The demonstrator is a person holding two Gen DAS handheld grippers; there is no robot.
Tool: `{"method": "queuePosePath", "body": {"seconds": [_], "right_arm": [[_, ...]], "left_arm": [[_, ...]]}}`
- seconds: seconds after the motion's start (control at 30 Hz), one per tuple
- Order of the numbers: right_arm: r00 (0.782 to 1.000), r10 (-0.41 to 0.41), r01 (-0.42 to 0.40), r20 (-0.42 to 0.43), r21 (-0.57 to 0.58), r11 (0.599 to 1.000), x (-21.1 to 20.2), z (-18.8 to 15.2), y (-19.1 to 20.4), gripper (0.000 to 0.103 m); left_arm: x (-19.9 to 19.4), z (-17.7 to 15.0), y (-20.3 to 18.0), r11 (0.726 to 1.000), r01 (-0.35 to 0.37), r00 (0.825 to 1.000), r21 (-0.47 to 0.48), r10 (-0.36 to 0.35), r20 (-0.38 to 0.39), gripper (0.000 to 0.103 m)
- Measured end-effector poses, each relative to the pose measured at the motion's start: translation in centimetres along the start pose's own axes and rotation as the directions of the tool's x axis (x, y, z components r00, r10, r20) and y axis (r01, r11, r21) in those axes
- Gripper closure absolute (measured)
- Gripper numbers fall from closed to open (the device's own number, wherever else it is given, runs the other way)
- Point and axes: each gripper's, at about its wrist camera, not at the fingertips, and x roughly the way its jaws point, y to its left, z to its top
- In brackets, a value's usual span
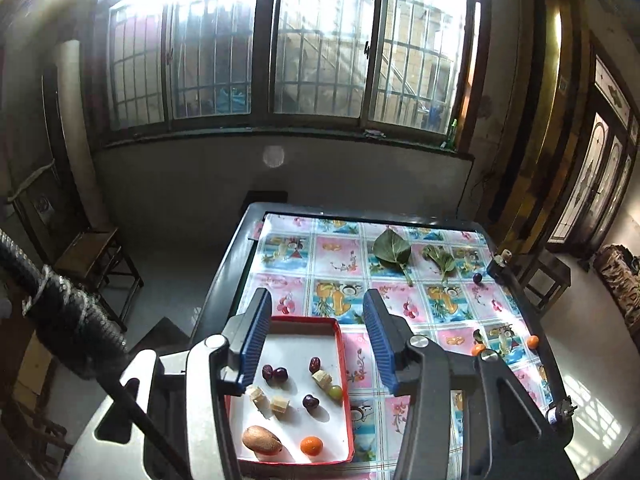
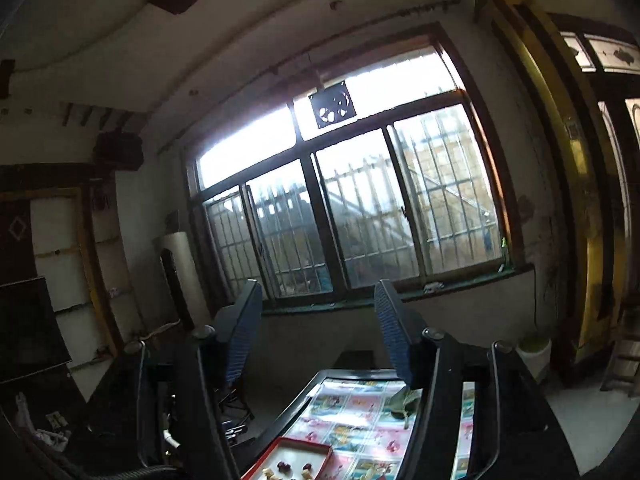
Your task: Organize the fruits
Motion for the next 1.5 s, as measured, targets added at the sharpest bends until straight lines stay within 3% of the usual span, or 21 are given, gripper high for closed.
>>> {"method": "queuePosePath", "body": {"seconds": [0.07, 0.1, 0.17, 0.3, 0.37, 0.43, 0.53, 0.67, 0.73, 0.77, 0.83, 0.87, 1.0, 1.07, 1.13, 1.2, 1.3, 1.33, 1.43, 1.5], "right_arm": [[0.992, -0.098, 0.103, 0.076, -0.068, 0.992, -0.7, 4.2, 0.9, 0.028], [0.989, -0.124, 0.13, 0.075, -0.091, 0.987, -0.4, 5.2, 1.1, 0.028], [0.991, -0.132, 0.132, 0.01, -0.1, 0.986, 0.8, 5.0, 0.4, 0.026], [0.984, -0.077, 0.067, -0.162, -0.063, 0.996, 3.3, -3.4, -3.8, 0.018], [0.966, -0.03, 0.021, -0.256, -0.038, 0.999, 4.6, -10.1, -5.8, 0.018], [0.938, -0.033, 0.026, -0.346, -0.024, 0.999, 6.1, -17.4, -7.6, 0.018], [0.874, -0.114, 0.122, -0.473, -0.016, 0.992, 8.3, -28.2, -10.9, 0.018], [0.723, -0.163, 0.303, -0.671, 0.096, 0.948, 10.6, -40.4, -17.9, 0.018], [0.682, -0.181, 0.388, -0.708, 0.142, 0.91, 10.8, -43.8, -21.2, 0.018], [0.669, -0.209, 0.431, -0.713, 0.144, 0.891, 11.1, -44.7, -22.7, 0.018], [0.679, -0.255, 0.477, -0.689, 0.15, 0.866, 12.0, -45.2, -25.2, 0.02], [0.689, -0.274, 0.49, -0.671, 0.152, 0.858, 12.8, -45.1, -26.4, 0.021], [0.679, -0.303, 0.501, -0.669, 0.121, 0.857, 20.3, -44.6, -30.4, 0.026], [0.655, -0.329, 0.509, -0.681, 0.076, 0.857, 24.4, -45.0, -32.5, 0.03], [0.607, -0.389, 0.532, -0.693, -0.01, 0.847, 28.3, -45.7, -34.2, 0.033], [0.586, -0.386, 0.544, -0.713, -0.007, 0.839, 31.4, -46.9, -36.1, 0.036], [0.563, -0.393, 0.55, -0.727, -0.025, 0.835, 34.6, -48.4, -38.1, 0.039], [0.543, -0.411, 0.554, -0.733, -0.056, 0.831, 35.6, -48.8, -38.5, 0.039], [0.513, -0.442, 0.551, -0.736, -0.112, 0.827, 37.7, -50.0, -39.4, 0.04], [0.479, -0.474, 0.557, -0.739, -0.161, 0.815, 38.9, -50.7, -39.9, 0.04]], "left_arm": [[-1.6, 1.6, -1.3, 0.998, -0.006, 0.999, 0.069, 0.002, 0.049, 0.031], [-2.0, 2.0, -1.9, 0.996, -0.012, 0.998, 0.088, 0.006, 0.068, 0.024], [-2.0, 1.8, -3.5, 0.993, -0.022, 0.996, 0.117, 0.011, 0.091, 0.023], [1.2, -1.8, -7.1, 0.989, -0.002, 0.998, 0.146, -0.007, 0.065, 0.023], [2.9, -4.6, -9.0, 0.989, 0.028, 0.999, 0.146, -0.033, 0.035, 0.023], [4.8, -7.7, -10.8, 0.987, 0.068, 0.998, 0.149, -0.069, -0.002, 0.023], [7.8, -12.5, -13.4, 0.984, 0.094, 0.994, 0.15, -0.084, -0.076, 0.023], [12.2, -17.7, -15.3, 0.986, 0.139, 0.968, 0.096, -0.114, -0.222, 0.023], [14.2, -19.6, -15.3, 0.987, 0.154, 0.947, 0.038, -0.137, -0.291, 0.023], [15.2, -20.3, -15.2, 0.988, 0.154, 0.935, 0.01, -0.143, -0.325, 0.023], [16.6, -21.7, -15.7, 0.989, 0.151, 0.919, -0.006, -0.143, -0.369, 0.023], [17.0, -22.2, -16.0, 0.989, 0.149, 0.914, -0.002, -0.139, -0.38, 0.023], [18.0, -23.4, -17.5, 0.983, 0.183, 0.904, 0.027, -0.157, -0.397, 0.023], [18.4, -23.7, -17.8, 0.98, 0.192, 0.905, 0.055, -0.155, -0.396, 0.023], [18.9, -24.1, -18.0, 0.977, 0.201, 0.903, 0.073, -0.156, -0.401, 0.023], [19.2, -24.4, -17.8, 0.975, 0.211, 0.897, 0.071, -0.164, -0.41, 0.024], [19.4, -25.0, -17.8, 0.966, 0.248, 0.89, 0.074, -0.196, -0.413, 0.024], [19.4, -25.1, -17.9, 0.963, 0.256, 0.889, 0.085, -0.2, -0.413, 0.024], [19.7, -25.5, -18.1, 0.958, 0.268, 0.888, 0.105, -0.204, -0.413, 0.024], [20.1, -25.6, -18.1, 0.959, 0.269, 0.883, 0.094, -0.207, -0.421, 0.025]]}}
